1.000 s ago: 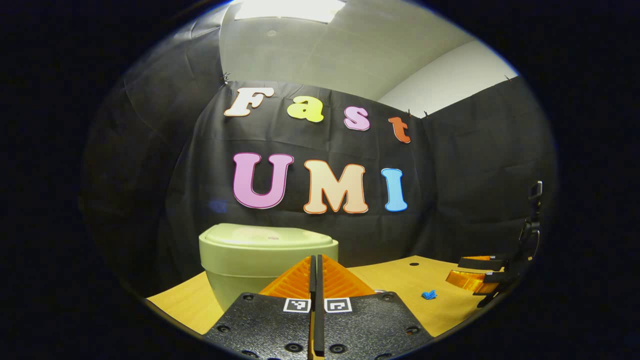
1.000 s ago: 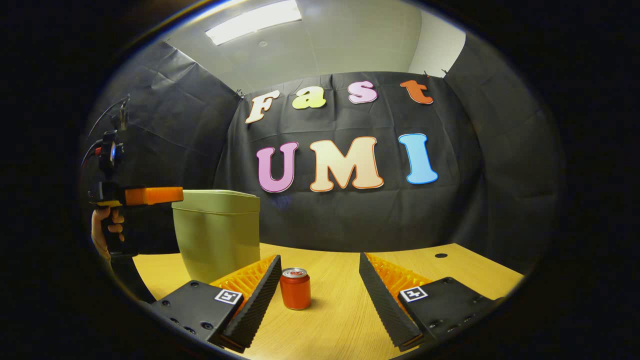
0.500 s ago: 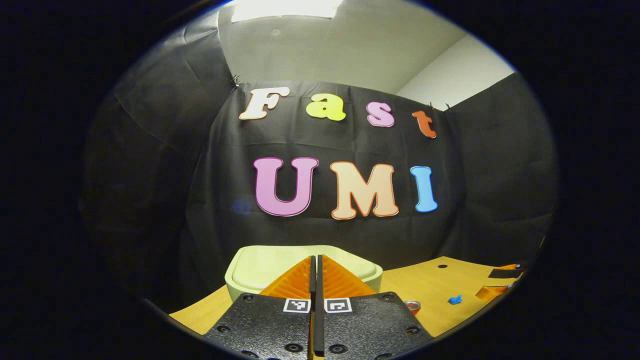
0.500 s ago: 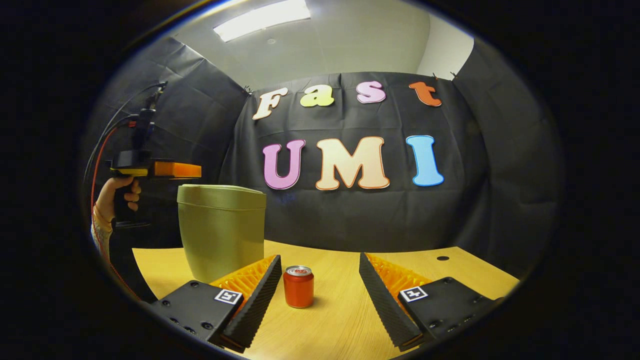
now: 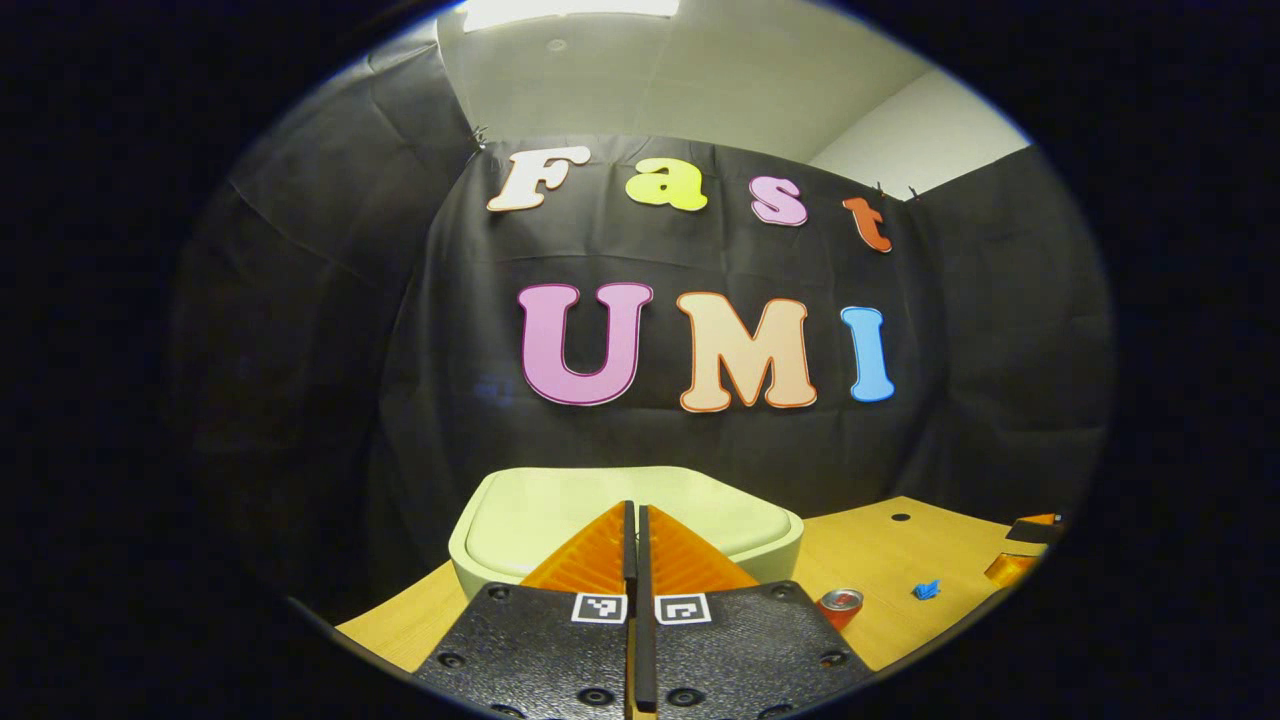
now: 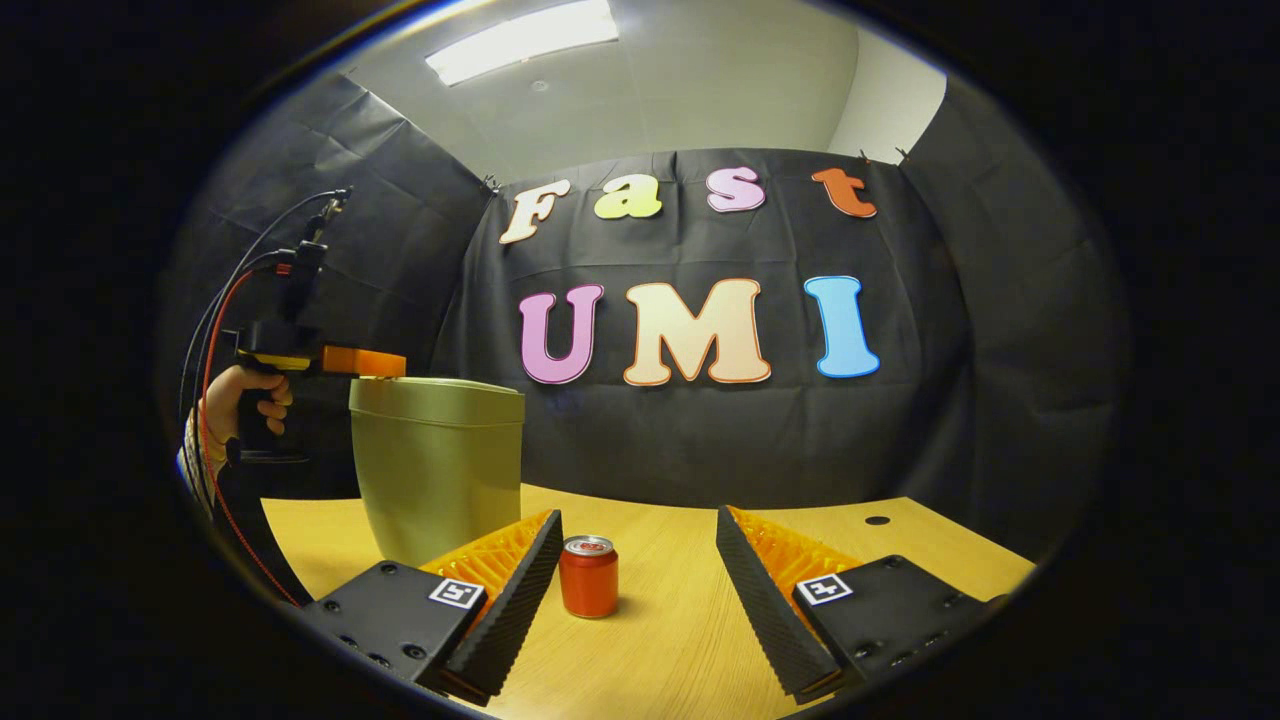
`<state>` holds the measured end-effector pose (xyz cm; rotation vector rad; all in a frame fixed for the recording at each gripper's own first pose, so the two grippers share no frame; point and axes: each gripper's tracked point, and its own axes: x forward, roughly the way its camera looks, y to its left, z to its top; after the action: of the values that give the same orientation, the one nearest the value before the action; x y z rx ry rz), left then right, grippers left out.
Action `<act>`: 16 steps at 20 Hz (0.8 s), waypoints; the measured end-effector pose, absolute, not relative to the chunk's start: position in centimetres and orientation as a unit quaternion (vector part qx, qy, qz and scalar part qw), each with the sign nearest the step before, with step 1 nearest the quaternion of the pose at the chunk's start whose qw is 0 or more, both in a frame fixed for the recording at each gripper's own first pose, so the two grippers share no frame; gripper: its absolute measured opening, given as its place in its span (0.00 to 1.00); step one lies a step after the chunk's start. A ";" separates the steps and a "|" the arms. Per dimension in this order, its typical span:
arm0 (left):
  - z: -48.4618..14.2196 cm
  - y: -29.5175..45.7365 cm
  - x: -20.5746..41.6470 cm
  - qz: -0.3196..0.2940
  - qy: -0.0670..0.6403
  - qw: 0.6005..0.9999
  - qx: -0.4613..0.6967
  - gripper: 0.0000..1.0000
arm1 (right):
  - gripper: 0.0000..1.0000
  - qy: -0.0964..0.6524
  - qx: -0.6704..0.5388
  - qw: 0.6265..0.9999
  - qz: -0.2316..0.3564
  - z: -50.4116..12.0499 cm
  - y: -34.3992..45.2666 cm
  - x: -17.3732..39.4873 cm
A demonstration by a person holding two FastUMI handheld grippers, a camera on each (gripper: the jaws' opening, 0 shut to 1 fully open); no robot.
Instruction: Press the lid of the desktop garbage bin to open it, pick up the crumpled paper on the desktop and throw it into the bin, then pick up the pop can on the desktop and drop it into the bin, and finally close the garbage bin lid.
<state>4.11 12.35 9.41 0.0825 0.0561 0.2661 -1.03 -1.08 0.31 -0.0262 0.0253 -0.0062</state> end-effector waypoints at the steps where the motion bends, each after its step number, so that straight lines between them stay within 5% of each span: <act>1: 9.2 12.3 4.1 0.130 0.036 0.990 0.046 0.00 | 0.97 0.011 -0.011 1.000 -0.003 0.4 -1.1 -1.1; 16: 14.0 13.4 3.9 0.150 -0.017 0.985 0.084 0.00 | 0.97 0.011 -0.020 1.000 -0.005 0.3 -1.1 -1.1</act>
<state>3.86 13.37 13.99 0.1687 -0.0347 0.3020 -1.13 -1.09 0.35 -0.0408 0.0212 -0.0107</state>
